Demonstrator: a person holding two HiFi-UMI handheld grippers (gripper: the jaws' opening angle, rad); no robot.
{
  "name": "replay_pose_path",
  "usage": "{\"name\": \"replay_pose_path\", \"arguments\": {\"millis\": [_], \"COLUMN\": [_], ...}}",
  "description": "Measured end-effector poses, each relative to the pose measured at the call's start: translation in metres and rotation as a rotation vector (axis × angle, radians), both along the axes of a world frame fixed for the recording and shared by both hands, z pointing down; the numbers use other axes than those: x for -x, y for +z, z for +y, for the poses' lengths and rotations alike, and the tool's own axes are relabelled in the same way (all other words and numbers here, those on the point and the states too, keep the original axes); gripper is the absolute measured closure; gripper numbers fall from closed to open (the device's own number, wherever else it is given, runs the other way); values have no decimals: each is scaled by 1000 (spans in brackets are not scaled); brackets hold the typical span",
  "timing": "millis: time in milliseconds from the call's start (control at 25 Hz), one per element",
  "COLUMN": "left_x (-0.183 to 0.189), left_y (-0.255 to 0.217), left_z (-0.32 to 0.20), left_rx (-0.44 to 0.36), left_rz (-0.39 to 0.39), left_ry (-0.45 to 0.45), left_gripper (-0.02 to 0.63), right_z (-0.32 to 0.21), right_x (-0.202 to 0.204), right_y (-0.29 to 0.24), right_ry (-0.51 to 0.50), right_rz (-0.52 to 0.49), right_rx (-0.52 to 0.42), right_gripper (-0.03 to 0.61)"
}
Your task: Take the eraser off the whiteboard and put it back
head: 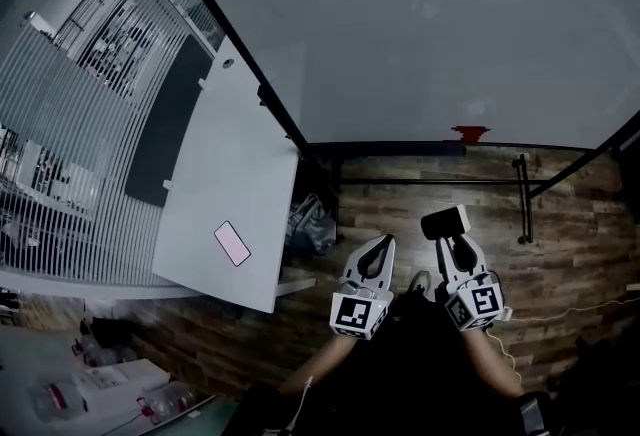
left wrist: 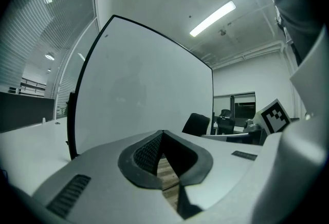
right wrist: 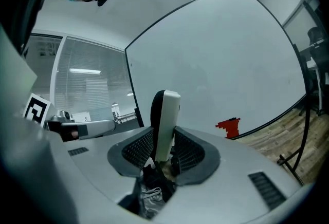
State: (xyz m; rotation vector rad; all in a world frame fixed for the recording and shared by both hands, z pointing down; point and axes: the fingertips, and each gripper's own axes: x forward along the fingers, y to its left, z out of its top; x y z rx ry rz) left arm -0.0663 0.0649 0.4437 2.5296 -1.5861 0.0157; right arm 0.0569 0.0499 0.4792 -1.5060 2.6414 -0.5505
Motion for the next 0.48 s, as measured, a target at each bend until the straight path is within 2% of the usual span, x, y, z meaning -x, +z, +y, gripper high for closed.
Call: {"name": "replay_pose_path", "arguments": {"millis": [320,480], "left_x": [16,18], "left_y": [8,5], "left_z": [10,7], "left_rx": [22,8], "left_rz": [23,28], "left_ry": [1,8], "left_gripper": [607,607], "right_z": [15,12], "right_x": [18,22], "right_y": [-10,-9], "right_ry": [-21,-20], "right_rz": [34,38], "right_rx": [-42,-38], "right_gripper": [445,445]}}
